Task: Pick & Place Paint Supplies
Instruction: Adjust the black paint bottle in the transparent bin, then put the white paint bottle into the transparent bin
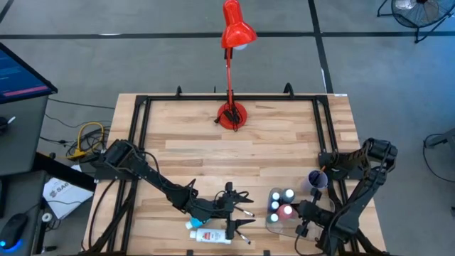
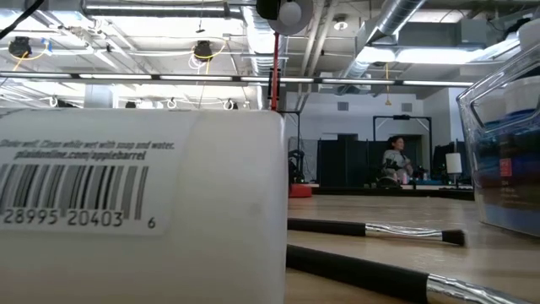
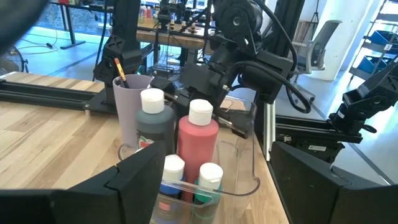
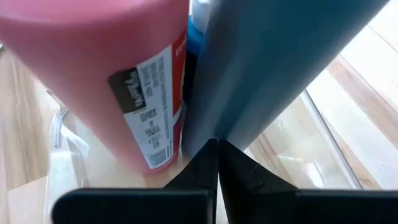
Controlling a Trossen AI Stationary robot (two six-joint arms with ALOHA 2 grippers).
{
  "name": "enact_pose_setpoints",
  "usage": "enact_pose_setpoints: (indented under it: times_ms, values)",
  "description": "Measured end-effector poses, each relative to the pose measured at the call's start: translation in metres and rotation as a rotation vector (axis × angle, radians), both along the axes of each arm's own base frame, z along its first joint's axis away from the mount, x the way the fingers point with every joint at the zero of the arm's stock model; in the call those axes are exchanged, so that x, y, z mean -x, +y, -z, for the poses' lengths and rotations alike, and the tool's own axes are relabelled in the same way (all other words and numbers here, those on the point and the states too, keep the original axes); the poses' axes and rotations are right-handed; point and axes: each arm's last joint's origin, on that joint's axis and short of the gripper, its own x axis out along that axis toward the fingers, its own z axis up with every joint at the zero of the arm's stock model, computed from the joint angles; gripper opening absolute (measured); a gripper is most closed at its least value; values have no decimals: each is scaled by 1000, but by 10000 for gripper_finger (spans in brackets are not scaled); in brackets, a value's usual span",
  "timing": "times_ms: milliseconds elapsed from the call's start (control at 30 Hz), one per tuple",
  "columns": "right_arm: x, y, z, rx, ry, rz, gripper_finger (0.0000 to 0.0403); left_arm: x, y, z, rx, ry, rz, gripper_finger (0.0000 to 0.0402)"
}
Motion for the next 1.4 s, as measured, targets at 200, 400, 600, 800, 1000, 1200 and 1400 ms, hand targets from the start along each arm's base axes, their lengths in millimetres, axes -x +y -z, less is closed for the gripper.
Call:
enact_pose_setpoints:
  times_ms: [200, 400, 600, 800, 1000, 1200, 1400]
  values:
    - [2, 0, 1, -1, -2, -3, 1, 0, 0, 0, 0, 0, 0, 273]
    - [9, 2, 2, -45, 28, 15, 3, 0, 0, 0, -2, 4, 0, 273]
    - [9, 3, 1, -59, 69, 23, 3, 0, 0, 1, -3, 6, 0, 273]
    - [10, 9, -9, -33, 61, 5, 3, 1, 0, 5, -4, 51, 27, 273]
    - [14, 16, -28, 13, 51, -22, 2, 1, 0, 11, -28, 102, 35, 273]
    - [19, 28, -58, 54, -42, -66, 1, 3, 2, 10, -24, 124, 11, 273]
    - [18, 40, -83, 137, -160, -185, 1, 4, 3, 7, -2, 124, 2, 273]
